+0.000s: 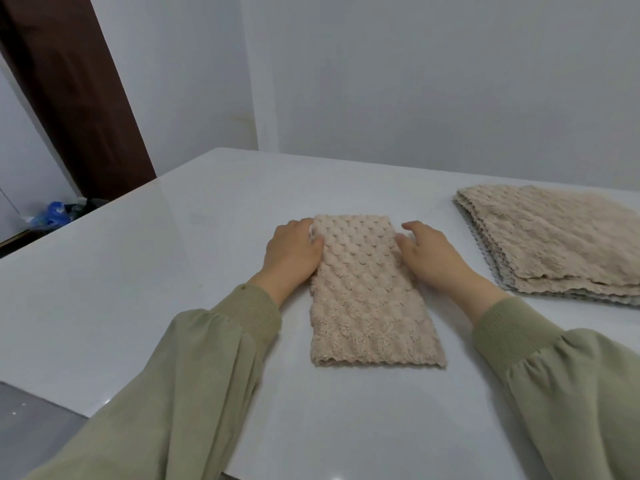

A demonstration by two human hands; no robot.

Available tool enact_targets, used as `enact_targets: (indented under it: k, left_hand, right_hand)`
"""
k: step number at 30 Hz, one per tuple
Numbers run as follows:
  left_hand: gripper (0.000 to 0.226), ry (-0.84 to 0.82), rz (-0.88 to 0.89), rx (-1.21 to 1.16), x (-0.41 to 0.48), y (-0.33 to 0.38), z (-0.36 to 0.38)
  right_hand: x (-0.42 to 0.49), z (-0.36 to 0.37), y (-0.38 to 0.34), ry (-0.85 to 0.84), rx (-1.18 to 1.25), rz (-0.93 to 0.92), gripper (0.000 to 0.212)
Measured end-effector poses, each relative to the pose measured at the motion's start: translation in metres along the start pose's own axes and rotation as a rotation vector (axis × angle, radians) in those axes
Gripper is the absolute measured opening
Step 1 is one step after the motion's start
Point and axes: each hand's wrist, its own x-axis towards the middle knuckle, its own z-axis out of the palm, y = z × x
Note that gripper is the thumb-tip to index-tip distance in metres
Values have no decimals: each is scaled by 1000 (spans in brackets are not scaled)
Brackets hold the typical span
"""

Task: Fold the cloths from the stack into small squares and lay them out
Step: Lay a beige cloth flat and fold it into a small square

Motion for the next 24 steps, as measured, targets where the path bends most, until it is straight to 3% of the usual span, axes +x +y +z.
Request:
enact_targets:
  k: [7,15,18,20,24]
  left_hand:
    - [39,122,-120,201,42,-5,17]
    - [31,103,-167,130,60,-6,21]
    - [17,112,-140,54,60,-7,21]
    - [7,116,-112,-68,58,-6,18]
    - [18,121,-100,-395,53,-3,15]
  right_hand:
    - [40,18,4,107,-144,61,38]
    - [70,27,-2,-7,-113,135,45]
    - [74,27,0,1,-51,153,19]
    - [72,26,-2,29,-7,137,23]
    - [66,24,-5,75,183,125,15]
